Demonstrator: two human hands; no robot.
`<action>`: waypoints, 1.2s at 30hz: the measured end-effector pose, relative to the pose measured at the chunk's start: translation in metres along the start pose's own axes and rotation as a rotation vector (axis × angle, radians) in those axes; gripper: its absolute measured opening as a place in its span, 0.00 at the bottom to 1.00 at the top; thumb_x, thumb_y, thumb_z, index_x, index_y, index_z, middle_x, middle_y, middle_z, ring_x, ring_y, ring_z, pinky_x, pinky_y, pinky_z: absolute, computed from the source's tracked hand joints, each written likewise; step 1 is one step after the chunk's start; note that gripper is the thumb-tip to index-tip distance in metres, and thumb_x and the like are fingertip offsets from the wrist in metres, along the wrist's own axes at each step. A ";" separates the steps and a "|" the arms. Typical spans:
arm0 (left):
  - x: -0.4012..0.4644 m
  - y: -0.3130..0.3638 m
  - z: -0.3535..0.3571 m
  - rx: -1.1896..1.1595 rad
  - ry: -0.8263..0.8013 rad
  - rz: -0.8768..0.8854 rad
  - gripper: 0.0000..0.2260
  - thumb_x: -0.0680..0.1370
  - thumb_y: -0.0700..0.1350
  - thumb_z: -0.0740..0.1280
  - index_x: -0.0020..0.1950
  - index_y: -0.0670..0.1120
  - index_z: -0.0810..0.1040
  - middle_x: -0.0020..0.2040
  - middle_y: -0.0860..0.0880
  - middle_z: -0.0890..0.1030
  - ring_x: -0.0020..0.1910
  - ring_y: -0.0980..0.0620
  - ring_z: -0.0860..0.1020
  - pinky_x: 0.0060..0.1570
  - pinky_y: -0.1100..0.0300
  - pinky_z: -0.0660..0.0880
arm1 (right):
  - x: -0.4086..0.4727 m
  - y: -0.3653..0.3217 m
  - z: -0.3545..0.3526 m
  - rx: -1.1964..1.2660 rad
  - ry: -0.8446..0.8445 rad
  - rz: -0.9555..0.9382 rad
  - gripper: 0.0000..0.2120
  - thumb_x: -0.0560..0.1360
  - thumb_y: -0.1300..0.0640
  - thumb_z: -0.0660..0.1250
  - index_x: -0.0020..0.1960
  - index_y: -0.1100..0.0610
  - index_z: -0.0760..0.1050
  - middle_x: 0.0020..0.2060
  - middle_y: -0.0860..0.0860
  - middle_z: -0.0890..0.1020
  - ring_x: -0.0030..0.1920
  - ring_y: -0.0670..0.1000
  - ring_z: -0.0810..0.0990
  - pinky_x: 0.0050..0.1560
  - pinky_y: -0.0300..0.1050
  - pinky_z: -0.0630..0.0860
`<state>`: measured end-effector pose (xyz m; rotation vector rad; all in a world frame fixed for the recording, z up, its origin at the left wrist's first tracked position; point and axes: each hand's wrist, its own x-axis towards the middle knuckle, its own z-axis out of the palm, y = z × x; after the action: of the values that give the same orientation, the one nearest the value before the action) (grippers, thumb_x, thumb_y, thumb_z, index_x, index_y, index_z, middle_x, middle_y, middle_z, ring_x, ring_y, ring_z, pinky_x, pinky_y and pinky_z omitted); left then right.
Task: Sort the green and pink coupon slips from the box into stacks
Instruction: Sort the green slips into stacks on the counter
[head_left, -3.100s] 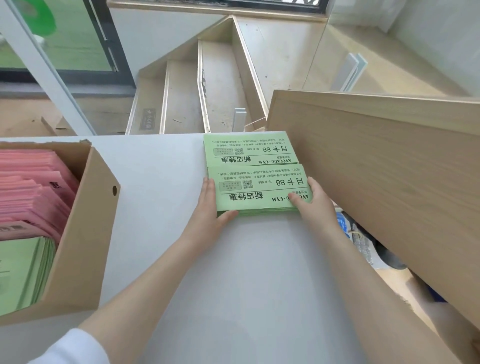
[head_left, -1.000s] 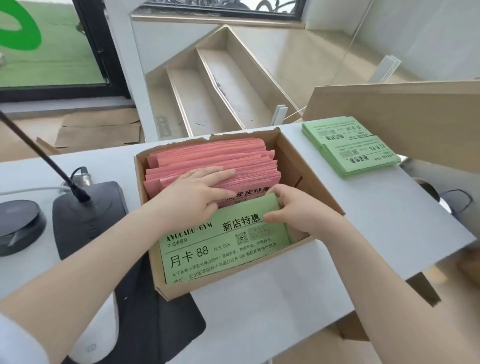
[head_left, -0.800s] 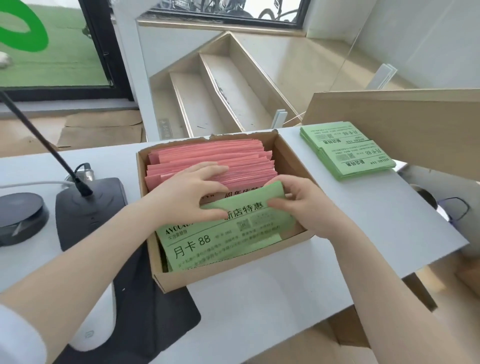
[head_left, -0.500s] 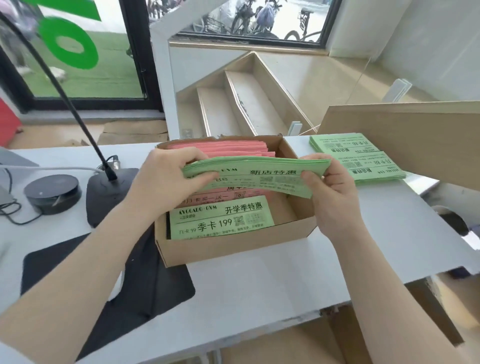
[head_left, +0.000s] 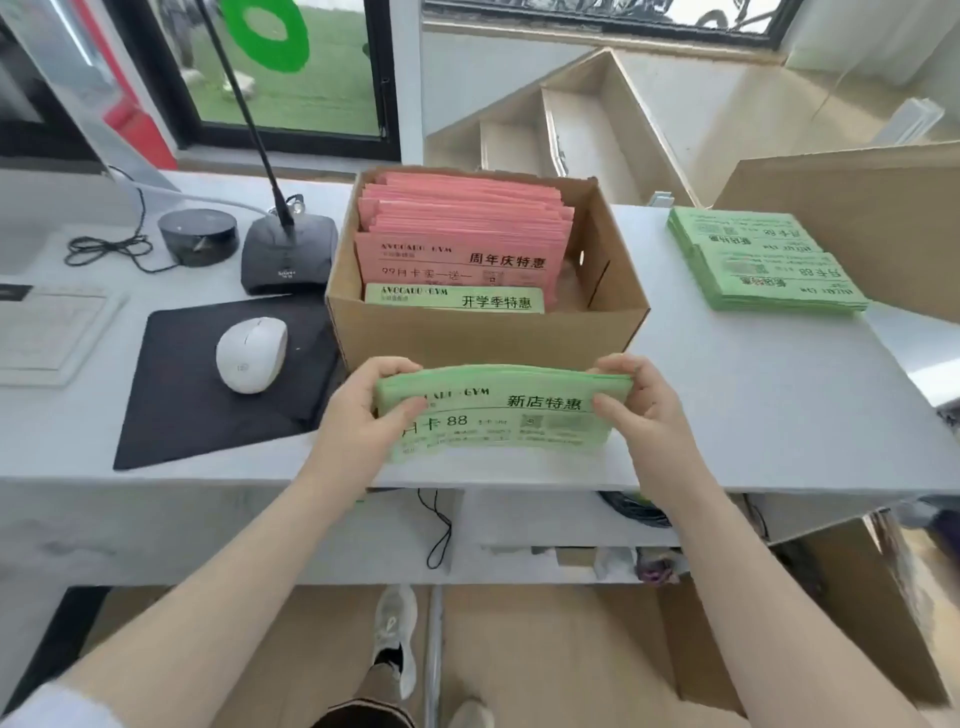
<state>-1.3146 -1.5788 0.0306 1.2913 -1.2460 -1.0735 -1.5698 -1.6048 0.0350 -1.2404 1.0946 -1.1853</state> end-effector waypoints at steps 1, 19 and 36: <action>-0.006 -0.009 0.003 -0.026 0.012 -0.043 0.14 0.75 0.33 0.66 0.51 0.52 0.74 0.50 0.53 0.82 0.53 0.53 0.79 0.56 0.50 0.76 | -0.005 0.008 0.001 -0.001 0.008 0.043 0.16 0.74 0.73 0.60 0.55 0.56 0.70 0.47 0.50 0.80 0.47 0.43 0.80 0.48 0.37 0.76; 0.001 -0.026 -0.003 -0.105 -0.097 -0.081 0.14 0.79 0.33 0.57 0.56 0.51 0.69 0.56 0.53 0.78 0.58 0.57 0.76 0.60 0.58 0.71 | -0.015 0.005 0.013 0.025 0.124 0.024 0.15 0.74 0.74 0.60 0.51 0.55 0.73 0.45 0.49 0.79 0.45 0.46 0.78 0.45 0.36 0.75; 0.046 0.020 -0.002 0.411 -0.273 0.455 0.13 0.78 0.37 0.62 0.62 0.41 0.73 0.52 0.53 0.78 0.48 0.61 0.74 0.49 0.78 0.67 | -0.013 -0.014 0.003 -0.694 0.412 -0.030 0.11 0.72 0.65 0.69 0.45 0.49 0.72 0.42 0.41 0.77 0.50 0.49 0.75 0.49 0.37 0.66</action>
<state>-1.3118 -1.6241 0.0529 1.0921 -1.9333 -0.6967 -1.5688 -1.5915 0.0485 -1.5619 1.9081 -1.1481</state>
